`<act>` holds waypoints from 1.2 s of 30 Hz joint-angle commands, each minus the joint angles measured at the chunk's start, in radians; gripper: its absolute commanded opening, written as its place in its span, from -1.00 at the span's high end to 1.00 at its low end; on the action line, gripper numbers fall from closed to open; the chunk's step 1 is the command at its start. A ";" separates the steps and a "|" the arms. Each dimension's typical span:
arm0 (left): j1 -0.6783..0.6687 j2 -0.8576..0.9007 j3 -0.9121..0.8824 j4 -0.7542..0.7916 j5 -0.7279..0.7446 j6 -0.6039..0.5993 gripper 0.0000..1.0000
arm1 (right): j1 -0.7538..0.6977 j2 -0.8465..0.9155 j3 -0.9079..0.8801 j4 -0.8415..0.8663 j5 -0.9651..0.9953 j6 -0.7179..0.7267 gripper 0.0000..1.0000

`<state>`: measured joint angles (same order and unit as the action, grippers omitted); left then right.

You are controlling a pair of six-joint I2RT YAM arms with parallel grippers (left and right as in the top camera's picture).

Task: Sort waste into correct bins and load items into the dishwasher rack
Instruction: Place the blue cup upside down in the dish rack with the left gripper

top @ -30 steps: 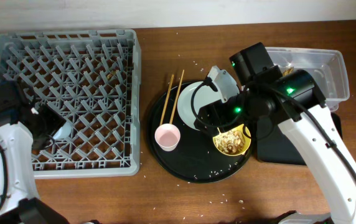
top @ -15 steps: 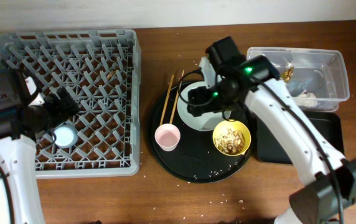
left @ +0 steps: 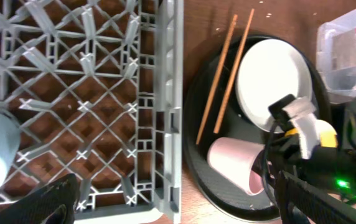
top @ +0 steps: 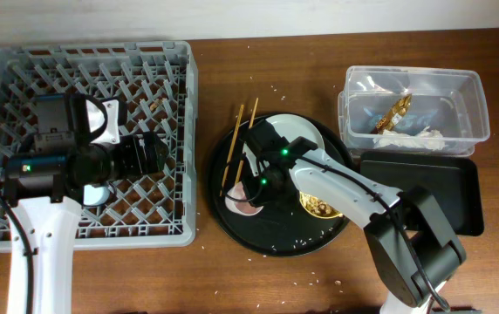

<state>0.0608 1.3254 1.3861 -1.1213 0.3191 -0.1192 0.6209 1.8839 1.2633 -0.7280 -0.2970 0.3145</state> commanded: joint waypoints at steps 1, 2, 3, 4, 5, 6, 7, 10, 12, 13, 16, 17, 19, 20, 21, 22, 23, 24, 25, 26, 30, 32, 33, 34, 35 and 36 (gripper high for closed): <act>-0.001 -0.019 0.011 0.011 0.118 0.000 -0.99 | 0.002 -0.047 0.035 -0.047 -0.050 0.005 0.92; -0.001 -0.019 0.011 0.028 0.171 0.000 -0.99 | -0.005 -0.077 0.073 -0.097 -0.051 -0.024 0.92; -0.001 -0.019 0.011 0.056 0.244 0.000 -0.99 | -0.023 -0.124 0.135 -0.173 -0.056 -0.057 0.91; -0.001 -0.018 0.011 0.095 0.348 0.000 -0.99 | -0.055 -0.183 0.217 -0.256 -0.098 -0.112 0.92; -0.001 -0.016 0.011 0.142 0.497 0.000 -0.99 | -0.089 -0.231 0.282 -0.306 -0.164 -0.175 0.91; -0.001 -0.013 0.011 0.179 0.615 -0.003 -0.99 | -0.125 -0.274 0.336 -0.339 -0.238 -0.240 0.92; -0.001 -0.009 0.011 0.217 0.735 -0.034 -0.99 | -0.178 -0.331 0.392 -0.363 -0.381 -0.348 0.92; -0.002 -0.002 0.011 0.288 1.056 -0.052 -0.99 | -0.235 -0.421 0.411 -0.358 -0.661 -0.518 0.92; -0.008 -0.003 0.011 0.296 1.218 -0.051 -0.99 | -0.235 -0.422 0.410 -0.358 -0.666 -0.520 0.92; -0.023 -0.003 0.011 0.298 1.255 -0.052 -0.98 | -0.235 -0.419 0.410 -0.352 -0.690 -0.522 0.92; -0.116 -0.003 0.011 0.298 1.255 -0.052 -0.99 | -0.235 -0.419 0.410 -0.315 -0.784 -0.568 0.92; -0.154 -0.003 0.011 0.298 1.255 -0.051 -0.98 | -0.235 -0.419 0.411 -0.307 -0.784 -0.568 0.92; -0.224 -0.003 0.011 0.298 1.255 -0.052 -0.63 | -0.237 -0.419 0.411 -0.266 -0.765 -0.555 0.92; -0.224 -0.003 0.011 0.298 1.255 -0.052 -0.52 | -0.240 -0.419 0.411 -0.257 -0.760 -0.538 0.92; -0.224 -0.003 0.011 0.298 1.255 -0.052 -0.42 | -0.246 -0.419 0.411 -0.243 -0.753 -0.513 0.92; -0.224 -0.003 0.011 0.298 1.255 -0.052 -0.35 | -0.254 -0.419 0.411 -0.233 -0.745 -0.508 0.92; -0.224 -0.003 0.011 0.298 1.255 -0.052 -0.29 | -0.256 -0.419 0.411 -0.232 -0.746 -0.508 0.92; -0.224 -0.003 0.011 0.298 1.253 -0.052 -0.17 | -0.256 -0.419 0.411 -0.232 -0.745 -0.508 0.92; -0.224 -0.003 0.011 0.298 1.252 -0.052 -0.02 | -0.256 -0.419 0.411 -0.232 -0.745 -0.508 0.92; -0.224 -0.003 0.011 0.298 1.253 -0.052 -0.01 | -0.256 -0.419 0.411 -0.227 -0.741 -0.508 0.92; -0.224 -0.003 0.011 0.297 1.254 -0.105 -0.51 | -0.256 -0.419 0.411 -0.190 -0.739 -0.489 0.92; -0.224 -0.004 0.011 0.294 1.254 -0.139 -0.41 | -0.256 -0.419 0.411 -0.187 -0.738 -0.489 0.92; -0.224 -0.004 0.011 0.296 1.253 -0.149 -0.41 | -0.256 -0.419 0.411 -0.188 -0.738 -0.489 0.92; -0.224 -0.003 0.011 0.299 1.247 -0.149 -0.36 | -0.256 -0.419 0.411 -0.188 -0.739 -0.489 0.92; -0.224 -0.003 0.011 0.299 1.225 -0.149 -0.23 | -0.256 -0.419 0.411 -0.189 -0.739 -0.489 0.91; -0.224 -0.003 0.011 0.299 1.201 -0.149 -0.13 | -0.256 -0.419 0.411 -0.196 -0.739 -0.489 0.89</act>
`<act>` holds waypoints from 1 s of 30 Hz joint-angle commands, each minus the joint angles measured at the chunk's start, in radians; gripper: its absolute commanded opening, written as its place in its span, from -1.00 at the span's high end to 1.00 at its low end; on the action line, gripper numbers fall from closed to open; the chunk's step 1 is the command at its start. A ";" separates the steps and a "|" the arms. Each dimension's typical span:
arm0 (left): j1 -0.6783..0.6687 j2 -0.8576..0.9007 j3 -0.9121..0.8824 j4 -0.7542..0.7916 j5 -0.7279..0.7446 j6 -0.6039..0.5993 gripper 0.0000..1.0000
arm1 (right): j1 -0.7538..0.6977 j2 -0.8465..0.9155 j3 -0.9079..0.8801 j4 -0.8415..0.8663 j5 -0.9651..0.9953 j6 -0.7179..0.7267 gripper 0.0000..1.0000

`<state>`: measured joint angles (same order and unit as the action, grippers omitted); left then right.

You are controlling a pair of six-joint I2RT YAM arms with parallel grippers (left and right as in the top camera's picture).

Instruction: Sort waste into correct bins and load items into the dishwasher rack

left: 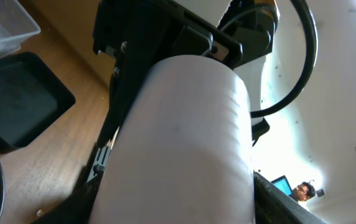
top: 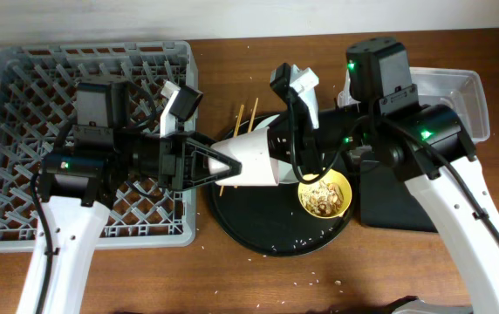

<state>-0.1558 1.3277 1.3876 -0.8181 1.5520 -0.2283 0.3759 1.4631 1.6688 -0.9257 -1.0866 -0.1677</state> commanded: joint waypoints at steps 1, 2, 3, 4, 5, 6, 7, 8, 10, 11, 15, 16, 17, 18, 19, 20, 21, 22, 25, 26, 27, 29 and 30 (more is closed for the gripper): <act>-0.007 -0.006 0.009 -0.004 -0.086 -0.040 -0.11 | -0.011 0.002 0.005 -0.008 0.051 -0.007 0.21; -0.007 -0.006 0.009 -0.005 -0.142 -0.040 -0.11 | -0.011 0.002 0.005 -0.014 0.052 -0.007 -0.08; -0.007 -0.006 0.009 -0.005 -0.213 -0.039 -0.10 | -0.011 0.002 0.005 -0.017 0.079 0.006 -0.27; -0.007 -0.006 0.009 -0.006 -0.291 -0.039 -0.10 | -0.013 -0.001 0.005 -0.016 0.145 0.050 -0.35; -0.006 -0.006 0.009 -0.011 -0.396 -0.040 -0.09 | -0.026 -0.013 0.005 -0.020 0.217 0.084 -0.44; -0.005 -0.006 0.009 -0.024 -0.482 -0.039 -0.09 | -0.040 -0.022 0.005 -0.020 0.236 0.101 -0.48; 0.001 -0.006 0.009 -0.054 -0.615 -0.039 -0.09 | -0.078 -0.044 0.005 -0.020 0.235 0.116 -0.55; 0.013 -0.006 0.009 -0.091 -0.739 -0.039 -0.09 | -0.119 -0.064 0.005 -0.021 0.235 0.149 -0.59; 0.053 -0.006 0.009 -0.148 -0.886 -0.040 -0.09 | -0.156 -0.076 0.005 -0.050 0.235 0.173 -0.65; 0.077 -0.006 0.009 -0.181 -0.972 -0.040 -0.09 | -0.168 -0.076 0.005 -0.087 0.237 0.177 -0.66; 0.248 -0.006 0.009 -0.306 -1.265 -0.040 -0.11 | -0.148 -0.063 0.005 -0.249 0.397 0.176 -0.67; 0.307 -0.006 0.009 -0.329 -1.344 -0.041 -0.11 | -0.137 -0.061 0.001 -0.271 0.423 0.176 -0.68; 0.367 -0.006 0.009 -0.342 -1.402 -0.060 -0.11 | -0.126 -0.058 0.001 -0.291 0.444 0.176 -0.68; 0.427 -0.006 0.009 -0.349 -1.419 -0.074 -0.11 | -0.118 -0.058 0.001 -0.303 0.459 0.176 -0.69; 0.497 -0.005 0.009 -0.350 -1.423 -0.074 -0.11 | -0.103 -0.056 -0.001 -0.310 0.480 0.176 -0.70; 0.546 -0.003 0.009 -0.350 -1.431 -0.074 -0.11 | -0.094 -0.054 -0.004 -0.310 0.489 0.176 -0.71; 0.602 0.000 0.007 -0.351 -1.459 -0.074 -0.11 | -0.085 -0.052 -0.006 -0.310 0.502 0.176 -0.72; 0.660 0.011 0.004 -0.360 -1.491 -0.088 -0.11 | -0.078 -0.050 -0.008 -0.310 0.505 0.176 -0.72; 0.724 0.065 0.002 -0.365 -1.523 -0.124 -0.11 | -0.075 -0.047 -0.008 -0.310 0.505 0.177 -0.73; 0.742 0.101 0.002 -0.357 -1.527 -0.124 -0.11 | -0.075 -0.047 -0.008 -0.311 0.505 0.177 -0.73; 0.761 0.134 0.002 -0.337 -1.526 -0.137 -0.12 | -0.075 -0.047 -0.008 -0.318 0.505 0.176 -0.73; 0.799 0.195 0.002 -0.277 -1.518 -0.154 -0.11 | -0.075 -0.047 -0.008 -0.336 0.505 0.175 -0.73; 0.814 0.210 0.002 -0.257 -1.510 -0.166 -0.11 | -0.075 -0.047 -0.008 -0.341 0.510 0.175 -0.73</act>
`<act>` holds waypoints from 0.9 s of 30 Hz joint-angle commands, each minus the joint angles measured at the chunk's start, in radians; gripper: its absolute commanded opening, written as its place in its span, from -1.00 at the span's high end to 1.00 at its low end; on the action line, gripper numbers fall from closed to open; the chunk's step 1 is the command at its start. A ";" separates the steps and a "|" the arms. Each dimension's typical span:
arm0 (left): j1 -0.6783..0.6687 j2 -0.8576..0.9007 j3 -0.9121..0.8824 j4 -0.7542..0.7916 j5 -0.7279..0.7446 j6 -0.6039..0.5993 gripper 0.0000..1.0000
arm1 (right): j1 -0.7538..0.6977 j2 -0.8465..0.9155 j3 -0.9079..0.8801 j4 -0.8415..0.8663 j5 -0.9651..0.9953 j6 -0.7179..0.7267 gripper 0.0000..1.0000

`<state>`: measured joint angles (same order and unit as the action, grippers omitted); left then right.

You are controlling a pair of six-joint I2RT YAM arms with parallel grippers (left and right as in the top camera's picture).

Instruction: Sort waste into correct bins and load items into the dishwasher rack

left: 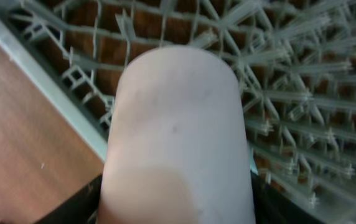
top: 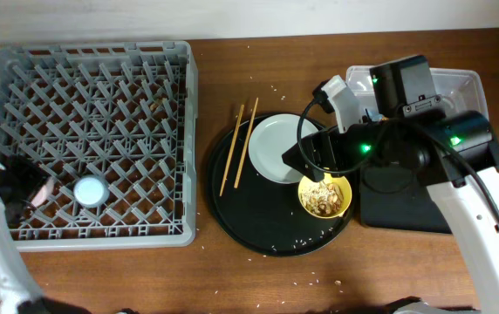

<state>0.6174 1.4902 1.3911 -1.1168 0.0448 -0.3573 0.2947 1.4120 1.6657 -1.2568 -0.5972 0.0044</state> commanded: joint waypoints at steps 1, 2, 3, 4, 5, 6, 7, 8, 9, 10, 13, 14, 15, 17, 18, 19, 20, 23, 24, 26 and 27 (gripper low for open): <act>0.054 0.058 -0.001 0.059 0.013 -0.043 -0.11 | 0.006 0.005 -0.005 -0.012 0.035 0.003 -0.74; 0.065 0.067 -0.001 0.075 0.023 -0.045 -0.11 | 0.006 0.005 -0.005 -0.012 0.034 0.004 -0.74; 0.067 0.078 -0.001 0.082 0.020 -0.061 -0.12 | 0.006 0.005 -0.005 -0.011 0.034 0.004 -0.74; 0.067 0.101 -0.001 0.092 0.023 -0.070 -0.22 | 0.006 0.005 -0.005 -0.012 0.034 0.004 -0.74; 0.067 0.127 -0.001 0.098 0.026 -0.077 -0.22 | 0.006 0.005 -0.005 -0.011 0.034 0.004 -0.74; 0.067 0.163 -0.001 0.098 0.054 -0.077 -0.23 | 0.006 0.005 -0.005 -0.012 0.034 0.004 -0.74; 0.067 0.185 -0.001 0.093 0.091 -0.076 -0.23 | 0.006 0.005 -0.005 -0.015 0.034 0.004 -0.74; 0.067 0.216 -0.001 0.088 0.137 -0.076 -0.23 | 0.006 0.005 -0.005 -0.023 0.034 0.004 -0.74; 0.067 0.226 -0.001 0.088 0.148 -0.076 -0.23 | 0.006 0.005 -0.005 -0.027 0.034 0.003 -0.75; 0.067 0.228 -0.001 0.089 0.145 -0.076 -0.25 | 0.006 0.005 -0.005 -0.029 0.034 0.003 -0.74; 0.067 0.223 0.020 0.095 0.179 -0.074 -0.99 | 0.006 0.005 -0.005 -0.031 0.035 0.000 -0.74; 0.067 0.216 0.042 0.084 0.204 -0.055 -0.98 | 0.006 0.005 -0.005 -0.030 0.035 0.000 -0.75; 0.057 0.193 0.097 0.048 0.223 -0.014 -0.99 | 0.006 0.005 -0.005 -0.027 0.035 0.000 -0.75; 0.026 0.153 0.163 0.001 0.215 0.008 -0.98 | 0.006 0.005 -0.005 -0.023 0.035 0.000 -0.75; -0.019 0.121 0.183 -0.003 0.226 0.059 -0.98 | 0.006 0.005 -0.005 -0.022 0.035 0.000 -0.75; -0.073 0.095 0.186 -0.001 0.231 0.105 -0.96 | 0.006 0.005 -0.005 -0.021 0.040 0.001 -0.75; -0.145 0.072 0.185 -0.001 0.232 0.167 -0.93 | 0.006 0.005 -0.005 -0.022 0.064 0.001 -0.75; -0.561 0.082 0.166 0.017 0.209 0.325 -0.87 | 0.006 0.005 -0.006 -0.027 0.143 0.058 -0.75; -0.640 0.103 0.156 0.025 0.200 0.328 -0.86 | 0.006 0.005 -0.006 -0.029 0.142 0.058 -0.75; -0.787 0.166 0.142 0.059 0.195 0.330 -0.82 | 0.006 0.005 -0.007 -0.038 0.143 0.057 -0.76; -0.883 0.224 0.141 0.077 0.193 0.370 -0.78 | 0.006 0.005 -0.007 -0.037 0.143 0.057 -0.76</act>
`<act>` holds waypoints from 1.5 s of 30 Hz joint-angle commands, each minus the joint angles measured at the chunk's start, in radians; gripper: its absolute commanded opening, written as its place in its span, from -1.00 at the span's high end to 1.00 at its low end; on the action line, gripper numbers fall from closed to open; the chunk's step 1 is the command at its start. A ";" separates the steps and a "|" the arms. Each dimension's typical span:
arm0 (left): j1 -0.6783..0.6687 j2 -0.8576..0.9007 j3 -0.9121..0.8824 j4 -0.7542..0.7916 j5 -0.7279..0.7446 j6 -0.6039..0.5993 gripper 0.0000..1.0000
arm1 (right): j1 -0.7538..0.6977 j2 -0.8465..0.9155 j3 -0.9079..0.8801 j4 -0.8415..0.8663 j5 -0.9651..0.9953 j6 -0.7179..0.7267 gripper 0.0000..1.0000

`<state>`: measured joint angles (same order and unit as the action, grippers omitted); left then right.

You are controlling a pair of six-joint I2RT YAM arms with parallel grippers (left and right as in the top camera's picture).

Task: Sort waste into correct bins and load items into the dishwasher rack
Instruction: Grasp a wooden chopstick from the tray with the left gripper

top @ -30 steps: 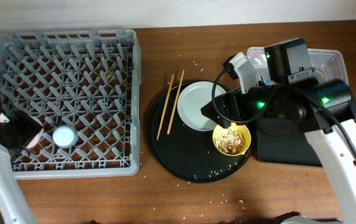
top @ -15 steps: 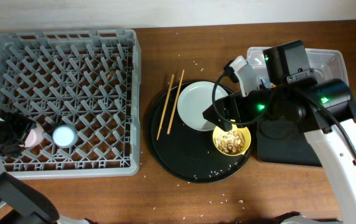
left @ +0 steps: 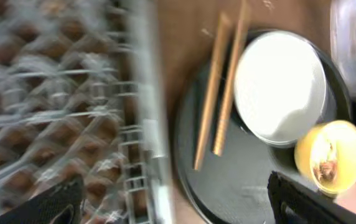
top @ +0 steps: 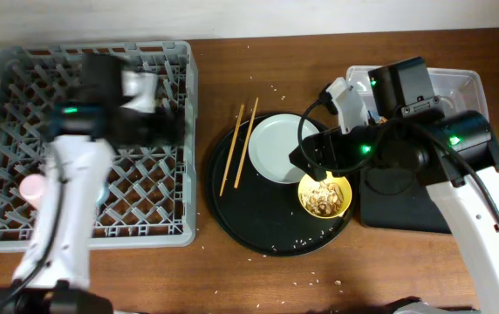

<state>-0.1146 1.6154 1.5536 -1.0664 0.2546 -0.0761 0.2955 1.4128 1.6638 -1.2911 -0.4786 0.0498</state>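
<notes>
A pink cup [top: 30, 187] sits in the left part of the grey dishwasher rack [top: 23, 70]. My left gripper [top: 164, 126] [left: 178, 205] hangs open and blurred over the rack's right side, with nothing between its fingers. On the black round tray [top: 267, 231] lie a white plate [top: 277, 148] [left: 281, 87] and a yellow bowl [top: 325, 194] [left: 329, 155] holding food scraps. Two chopsticks [top: 241, 144] [left: 221, 87] rest across the tray's left rim. My right gripper [top: 306, 157] hovers above the plate and bowl; its jaws are not readable.
A clear plastic bin [top: 424, 100] with crumpled waste stands at the back right. A black rectangular tray [top: 446, 187] lies in front of it, partly under my right arm. Crumbs are scattered on the wooden table [top: 232, 279]. My left arm covers part of the rack's middle.
My left gripper held the pink cup at the rack's left edge; now the cup sits in the rack and the gripper is open over the rack's right side. The right arm has not moved.
The pink cup lay on the black tray with my right gripper at it and my left arm over the rack. Then both grippers had the cup above the tray. Then the left gripper alone held it at the rack's left edge; now it rests in the rack.
</notes>
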 commanded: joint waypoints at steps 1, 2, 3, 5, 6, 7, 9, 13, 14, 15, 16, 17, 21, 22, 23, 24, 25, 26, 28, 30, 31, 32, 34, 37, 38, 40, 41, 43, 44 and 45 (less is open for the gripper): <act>-0.211 0.143 -0.022 0.040 -0.042 0.095 -0.61 | 0.006 0.004 -0.005 -0.003 0.024 0.011 -0.76; -0.257 0.190 -0.022 0.059 -0.083 0.090 -0.57 | 0.006 0.004 -0.005 -0.003 0.024 0.011 -0.76; -0.299 0.246 -0.022 0.086 -0.140 0.060 -0.57 | 0.006 0.004 -0.005 -0.004 0.024 0.011 -0.76; -0.338 0.329 -0.022 0.149 -0.152 0.043 -0.55 | 0.006 0.004 -0.005 -0.004 0.024 0.011 -0.77; -0.346 0.357 -0.022 0.170 -0.180 0.029 -0.55 | 0.006 0.004 -0.005 -0.004 0.024 0.011 -0.77; -0.347 0.378 -0.022 0.187 -0.206 0.000 -0.54 | 0.006 0.004 -0.005 -0.005 0.024 0.011 -0.77; -0.346 0.417 -0.022 0.227 -0.263 -0.010 -0.45 | 0.006 0.004 -0.005 -0.008 0.024 0.011 -0.78; -0.346 0.500 -0.022 0.293 -0.304 -0.010 -0.07 | 0.006 0.004 -0.005 -0.023 0.024 0.011 -0.79; -0.346 0.520 -0.022 0.293 -0.304 -0.010 -0.04 | 0.006 0.004 -0.005 -0.024 0.024 0.011 -0.79; -0.346 0.538 -0.022 0.294 -0.304 -0.010 0.02 | 0.006 0.004 -0.005 -0.024 0.024 0.011 -0.79; -0.346 0.558 -0.022 0.298 -0.304 -0.010 0.21 | 0.006 0.004 -0.005 -0.026 0.024 0.011 -0.80; -0.346 0.571 -0.022 0.300 -0.304 -0.010 0.37 | 0.006 0.004 -0.005 -0.030 0.024 0.011 -0.80; -0.346 0.568 -0.015 0.294 -0.295 -0.034 0.75 | 0.006 0.004 -0.005 -0.038 0.024 0.011 -0.81; -0.346 0.567 -0.012 0.283 -0.292 -0.040 0.75 | 0.006 0.004 -0.005 -0.038 0.024 0.011 -0.82; -0.346 0.560 -0.010 0.264 -0.282 -0.043 0.75 | 0.006 0.004 -0.005 -0.038 0.024 0.011 -0.81; -0.344 0.550 -0.009 0.248 -0.276 -0.044 0.69 | 0.006 0.004 -0.005 -0.038 0.024 0.011 -0.82; -0.343 0.529 -0.001 0.213 -0.277 -0.055 -0.19 | 0.006 0.004 -0.005 -0.038 0.024 0.011 -0.82; -0.343 0.497 0.007 0.190 -0.277 -0.059 -0.40 | 0.006 0.004 -0.005 -0.037 0.024 0.011 -0.82; -0.341 0.447 0.008 0.183 -0.278 -0.058 -0.43 | 0.006 0.004 -0.005 -0.038 0.024 0.011 -0.82; -0.341 0.444 0.005 0.187 -0.286 -0.058 -0.33 | 0.006 0.004 -0.005 -0.038 0.024 0.011 -0.82; -0.341 0.447 -0.009 0.197 -0.310 -0.058 -0.19 | 0.006 0.004 -0.005 -0.038 0.024 0.011 -0.82; -0.341 0.447 -0.032 0.214 -0.327 -0.058 0.06 | 0.006 0.004 -0.005 -0.039 0.024 0.011 -0.82; -0.341 0.447 -0.049 0.220 -0.327 -0.058 0.42 | 0.006 0.004 -0.005 -0.040 0.024 0.011 -0.82; -0.341 0.447 -0.054 0.221 -0.327 -0.058 0.30 | 0.006 0.004 -0.005 -0.041 0.024 0.011 -0.83; -0.341 0.447 -0.061 0.228 -0.327 -0.058 0.30 | 0.006 0.004 -0.005 -0.041 0.024 0.011 -0.82; -0.341 0.447 -0.087 0.252 -0.326 -0.058 0.41 | 0.006 0.004 -0.005 -0.041 0.024 0.011 -0.83; -0.341 0.447 -0.104 0.258 -0.325 -0.058 0.68 | 0.006 0.004 -0.005 -0.041 0.024 0.011 -0.83; -0.341 0.436 -0.100 0.235 -0.322 -0.058 1.00 | 0.006 0.004 -0.005 -0.041 0.024 0.011 -0.83; -0.341 0.425 -0.087 0.219 -0.311 -0.058 1.00 | 0.006 0.004 -0.005 -0.040 0.024 0.011 -0.84; -0.341 0.394 -0.050 0.180 -0.289 -0.064 1.00 | 0.006 0.004 -0.005 -0.040 0.024 0.011 -0.83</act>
<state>-0.4606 2.0754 1.4651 -0.8371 -0.0570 -0.1329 0.2955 1.4132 1.6638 -1.3315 -0.4671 0.0540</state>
